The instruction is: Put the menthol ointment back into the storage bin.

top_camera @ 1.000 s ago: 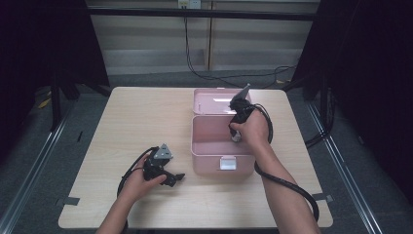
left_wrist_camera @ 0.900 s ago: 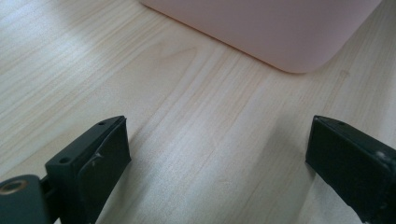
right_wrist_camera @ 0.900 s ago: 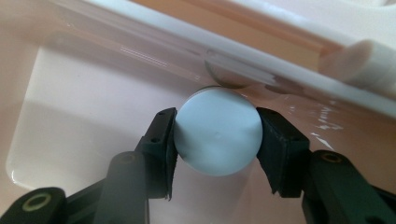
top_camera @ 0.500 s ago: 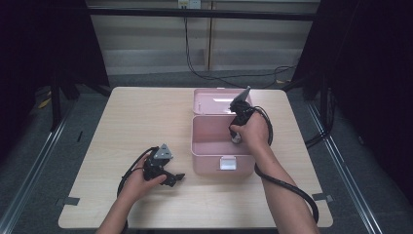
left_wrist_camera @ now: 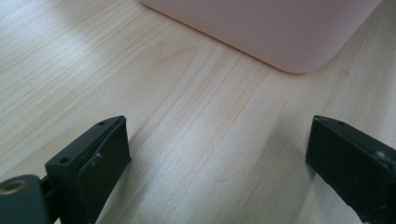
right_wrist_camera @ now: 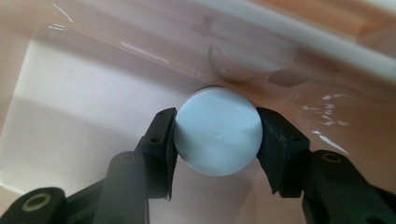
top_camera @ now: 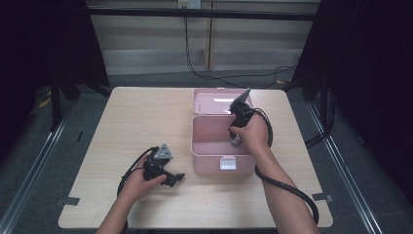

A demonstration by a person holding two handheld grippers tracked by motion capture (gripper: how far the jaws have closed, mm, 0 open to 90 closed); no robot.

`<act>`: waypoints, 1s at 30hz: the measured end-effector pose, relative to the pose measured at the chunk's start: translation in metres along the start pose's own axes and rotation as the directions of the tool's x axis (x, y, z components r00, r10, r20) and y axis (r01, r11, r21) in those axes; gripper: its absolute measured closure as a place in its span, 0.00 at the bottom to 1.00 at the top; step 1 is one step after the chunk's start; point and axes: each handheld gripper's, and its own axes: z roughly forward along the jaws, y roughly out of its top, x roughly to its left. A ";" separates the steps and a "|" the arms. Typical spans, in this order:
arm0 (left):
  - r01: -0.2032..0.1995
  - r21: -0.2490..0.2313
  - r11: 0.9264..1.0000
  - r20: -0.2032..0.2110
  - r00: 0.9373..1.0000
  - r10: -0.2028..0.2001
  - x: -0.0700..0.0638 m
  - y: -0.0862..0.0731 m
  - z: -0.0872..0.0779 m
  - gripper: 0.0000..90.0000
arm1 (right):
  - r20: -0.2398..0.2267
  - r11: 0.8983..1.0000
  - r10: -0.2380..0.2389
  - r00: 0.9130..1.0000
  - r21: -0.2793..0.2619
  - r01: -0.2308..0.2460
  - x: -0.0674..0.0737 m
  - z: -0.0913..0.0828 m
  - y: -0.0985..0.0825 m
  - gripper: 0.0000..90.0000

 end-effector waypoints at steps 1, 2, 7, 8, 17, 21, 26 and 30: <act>0.000 0.000 1.000 0.001 1.000 0.000 0.000 0.000 0.000 0.06 | -0.002 1.000 -0.001 1.000 0.002 0.001 0.000 0.001 0.000 0.56; 0.000 0.000 1.000 0.000 1.000 0.000 0.000 0.000 0.000 0.06 | -0.003 1.000 0.000 1.000 0.002 0.000 0.000 0.001 0.000 0.56; 0.000 0.000 1.000 0.001 1.000 0.000 0.000 0.000 0.000 0.06 | -0.005 1.000 -0.001 1.000 0.011 0.002 0.000 0.002 0.000 0.56; 0.000 0.000 1.000 0.000 1.000 0.000 0.000 0.000 0.000 0.06 | -0.008 1.000 -0.001 1.000 0.012 0.002 0.000 0.002 0.000 0.56; -0.001 0.000 1.000 0.001 1.000 0.001 0.000 0.000 0.000 0.06 | -0.014 1.000 -0.006 1.000 0.015 0.007 0.000 0.005 -0.002 0.56; 0.000 0.000 1.000 0.001 1.000 0.000 0.000 0.000 0.000 0.06 | -0.016 1.000 -0.009 1.000 0.019 0.010 0.000 0.006 -0.002 0.56; 0.000 0.000 1.000 0.000 1.000 0.000 0.000 0.000 0.000 0.06 | -0.017 1.000 -0.014 1.000 0.016 0.014 0.000 0.006 -0.002 0.56; 0.000 0.000 1.000 0.001 1.000 0.000 0.000 0.000 0.000 0.06 | -0.020 1.000 -0.016 1.000 0.024 0.016 0.000 0.007 -0.003 0.56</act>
